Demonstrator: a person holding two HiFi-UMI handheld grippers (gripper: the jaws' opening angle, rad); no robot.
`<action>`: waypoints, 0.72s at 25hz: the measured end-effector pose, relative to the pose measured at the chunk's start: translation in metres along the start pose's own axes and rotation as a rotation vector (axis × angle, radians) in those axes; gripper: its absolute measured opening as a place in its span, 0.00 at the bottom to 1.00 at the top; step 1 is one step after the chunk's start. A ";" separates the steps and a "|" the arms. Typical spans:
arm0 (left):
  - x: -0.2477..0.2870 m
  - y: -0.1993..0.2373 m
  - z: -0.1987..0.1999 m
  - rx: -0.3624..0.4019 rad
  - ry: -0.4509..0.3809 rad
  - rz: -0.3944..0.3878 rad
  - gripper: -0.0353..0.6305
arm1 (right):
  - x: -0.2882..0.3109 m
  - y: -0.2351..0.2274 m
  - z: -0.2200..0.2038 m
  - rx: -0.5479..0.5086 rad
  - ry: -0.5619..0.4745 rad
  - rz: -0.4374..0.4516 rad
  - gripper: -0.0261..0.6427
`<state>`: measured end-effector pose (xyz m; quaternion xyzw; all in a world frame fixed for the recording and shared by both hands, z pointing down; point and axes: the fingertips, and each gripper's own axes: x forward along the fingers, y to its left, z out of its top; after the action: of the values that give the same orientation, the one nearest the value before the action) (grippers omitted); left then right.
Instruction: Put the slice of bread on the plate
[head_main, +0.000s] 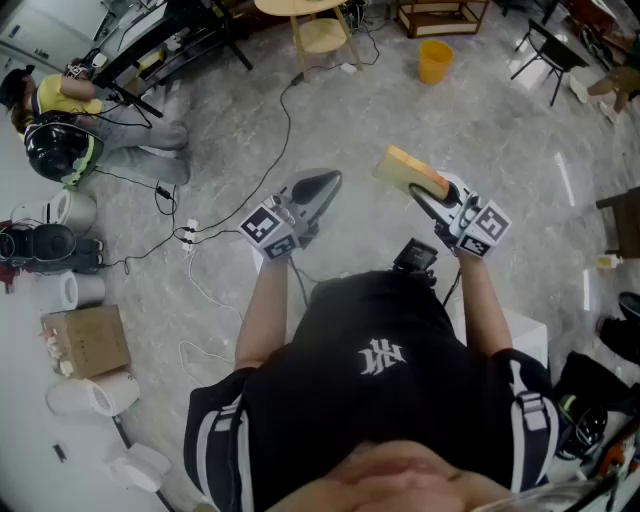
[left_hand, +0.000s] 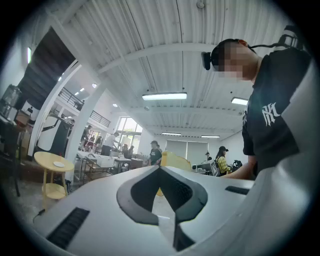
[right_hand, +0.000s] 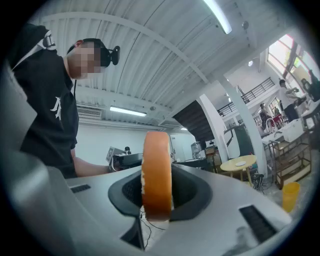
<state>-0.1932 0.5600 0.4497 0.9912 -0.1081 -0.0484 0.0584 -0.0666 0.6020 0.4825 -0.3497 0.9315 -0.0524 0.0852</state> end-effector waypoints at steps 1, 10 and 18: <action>-0.002 -0.005 -0.006 0.018 0.029 0.002 0.07 | -0.004 0.007 -0.002 0.012 0.002 -0.007 0.17; -0.006 -0.016 -0.016 0.086 0.115 0.011 0.08 | -0.010 0.025 0.003 0.015 -0.014 -0.008 0.17; 0.003 -0.015 -0.014 0.078 0.124 0.001 0.08 | -0.014 0.018 0.006 0.029 -0.020 -0.047 0.18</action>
<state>-0.1854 0.5751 0.4613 0.9938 -0.1063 0.0174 0.0262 -0.0661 0.6245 0.4754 -0.3707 0.9213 -0.0643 0.0985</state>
